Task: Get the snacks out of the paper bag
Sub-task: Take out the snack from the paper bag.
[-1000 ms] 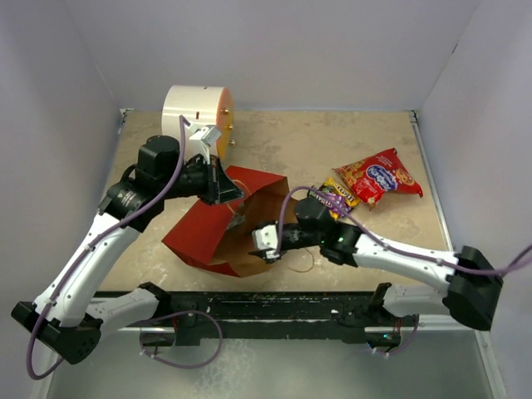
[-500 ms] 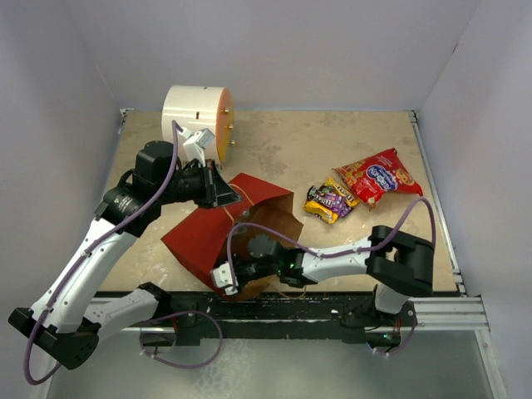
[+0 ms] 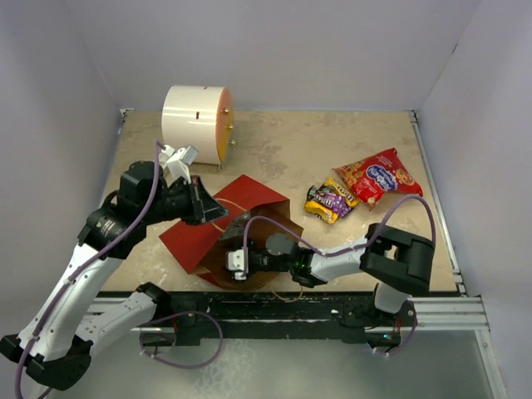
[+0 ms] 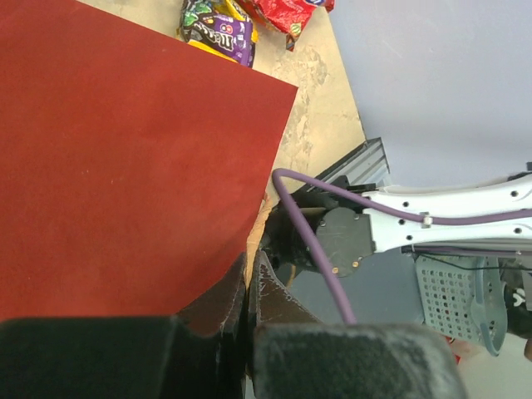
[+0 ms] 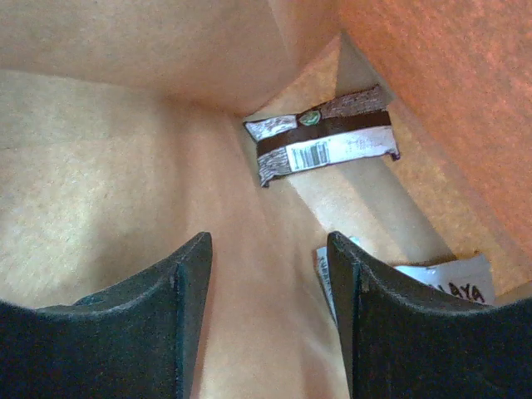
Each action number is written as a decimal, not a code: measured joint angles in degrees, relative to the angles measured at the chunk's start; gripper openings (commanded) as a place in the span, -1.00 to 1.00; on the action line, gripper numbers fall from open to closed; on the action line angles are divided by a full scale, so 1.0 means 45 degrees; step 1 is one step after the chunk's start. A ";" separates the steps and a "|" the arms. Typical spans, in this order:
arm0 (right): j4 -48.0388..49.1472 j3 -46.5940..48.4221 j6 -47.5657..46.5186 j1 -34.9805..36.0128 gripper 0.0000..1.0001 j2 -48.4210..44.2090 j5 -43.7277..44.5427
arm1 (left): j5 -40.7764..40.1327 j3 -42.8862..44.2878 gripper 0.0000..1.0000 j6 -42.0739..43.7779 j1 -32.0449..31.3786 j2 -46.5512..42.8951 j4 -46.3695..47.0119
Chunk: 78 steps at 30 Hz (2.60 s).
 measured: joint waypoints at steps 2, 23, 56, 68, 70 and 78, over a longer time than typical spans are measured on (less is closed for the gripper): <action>0.0510 0.0151 -0.0296 0.0005 0.32 0.0457 0.0146 | -0.0049 -0.0170 -1.00 -0.0175 0.0000 -0.0316 0.0015; 0.0087 0.5566 -0.5158 -0.0010 0.72 0.5503 -0.0704 | 0.0782 0.1039 -1.00 -0.0685 -0.0049 0.0981 0.0617; 0.0874 0.4454 -0.1734 -0.1224 0.53 0.4901 0.0719 | 0.0005 0.1030 -1.00 -0.0476 -0.0049 0.0092 -0.0627; 0.1622 0.5187 0.3410 -0.0729 0.57 0.5236 0.3113 | 0.0015 0.1253 -1.00 -0.0204 -0.0049 0.0695 -0.0325; 0.1622 0.5707 0.4172 -0.0602 0.59 0.5600 0.4012 | 0.0015 0.1307 -1.00 -0.0199 -0.0049 0.0714 -0.0282; 0.1200 0.7164 0.5425 -0.0340 0.95 0.7033 0.6504 | 0.0010 0.1389 -1.00 -0.0141 -0.0044 0.0724 -0.0287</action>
